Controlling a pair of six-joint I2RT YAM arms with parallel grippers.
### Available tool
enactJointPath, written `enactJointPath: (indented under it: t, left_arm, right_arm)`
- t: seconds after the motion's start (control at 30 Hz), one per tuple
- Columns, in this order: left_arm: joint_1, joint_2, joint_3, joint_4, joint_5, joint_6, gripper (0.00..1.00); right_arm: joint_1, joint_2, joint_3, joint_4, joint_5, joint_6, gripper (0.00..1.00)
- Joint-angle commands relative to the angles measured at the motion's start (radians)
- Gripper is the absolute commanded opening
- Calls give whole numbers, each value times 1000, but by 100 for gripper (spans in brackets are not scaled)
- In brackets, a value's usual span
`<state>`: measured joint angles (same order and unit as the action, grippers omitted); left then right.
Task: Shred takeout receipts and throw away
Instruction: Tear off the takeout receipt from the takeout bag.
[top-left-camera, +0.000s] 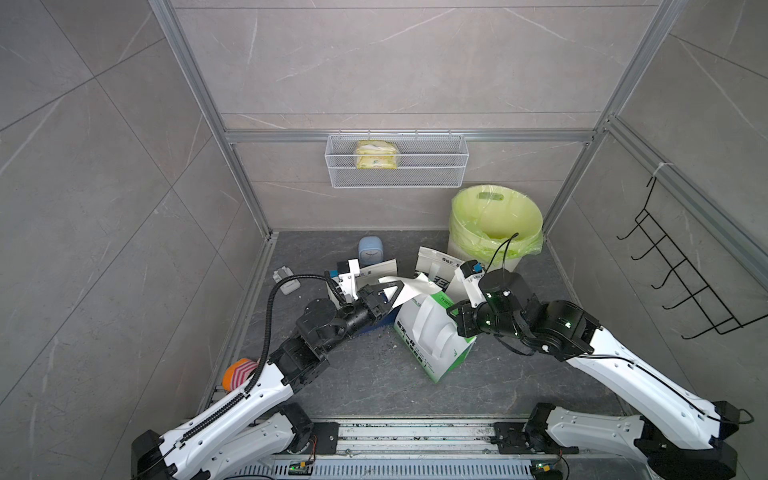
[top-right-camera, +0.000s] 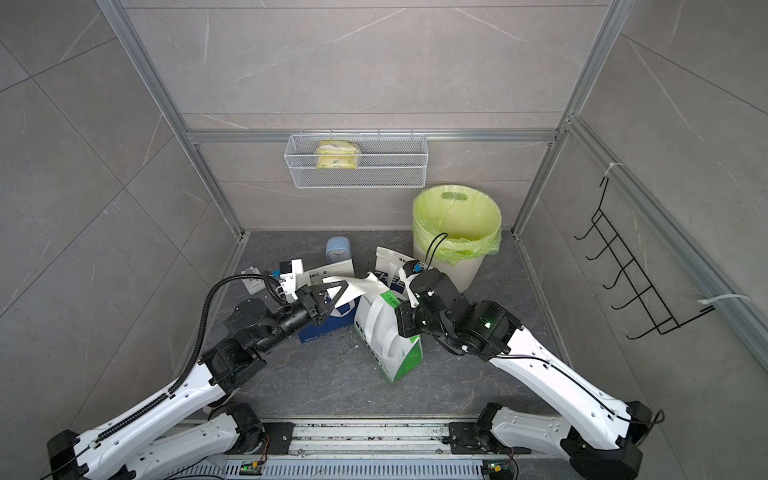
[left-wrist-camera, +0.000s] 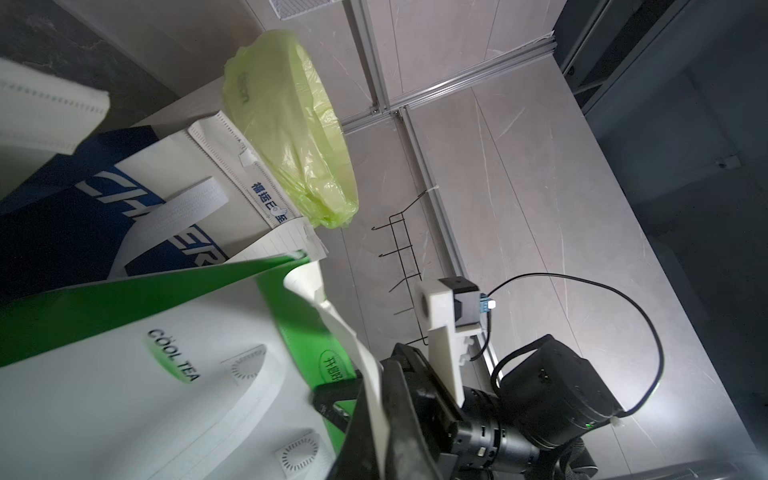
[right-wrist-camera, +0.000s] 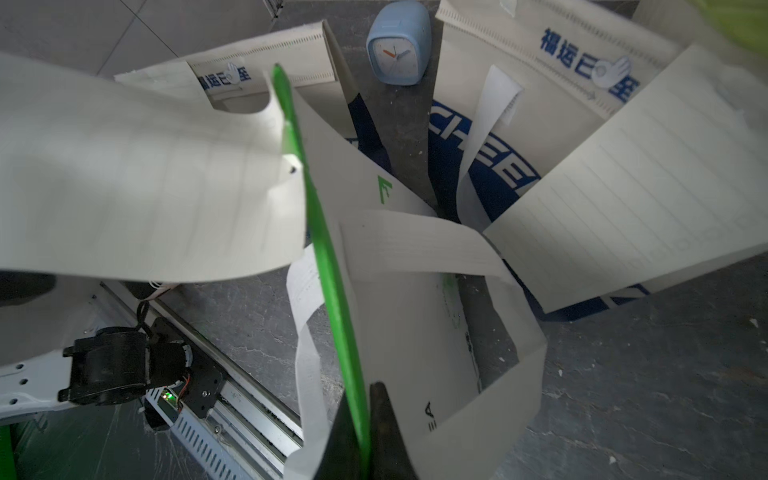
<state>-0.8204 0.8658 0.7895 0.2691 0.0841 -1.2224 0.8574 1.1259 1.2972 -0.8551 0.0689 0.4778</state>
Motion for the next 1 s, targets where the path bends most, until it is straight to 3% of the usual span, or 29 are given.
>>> enactJointPath:
  t: [0.0,0.23,0.4,0.43,0.5,0.53,0.57,0.7,0.97]
  left_arm:
    - [-2,-27,74,9,6,63,0]
    - [-2,-7,109,1,22,90,0]
    - [-1,5,157,-114,31,179,0]
    - [-2,11,183,-169,31,214,0]
    - [-2,30,243,-269,47,300,0]
    - [-2,44,286,-337,46,356,0]
    - [-2,59,324,-392,51,410,0]
    - [-2,130,458,-566,31,611,0]
    - [-2,341,776,-878,10,1128,0]
  right_arm:
    - [1,11,-45,-16,58,-4,0]
    - [1,20,-80,12,25,15,0]
    - [2,9,-102,87,-38,80,2]
    - [2,8,-102,94,-36,85,15]
    - [2,2,-99,96,-22,75,61]
    - [2,-3,-91,86,-3,65,75]
    - [2,-10,-83,77,11,41,82]
    - [2,-66,-53,63,74,-97,85]
    - [1,-216,-38,255,112,-689,90]
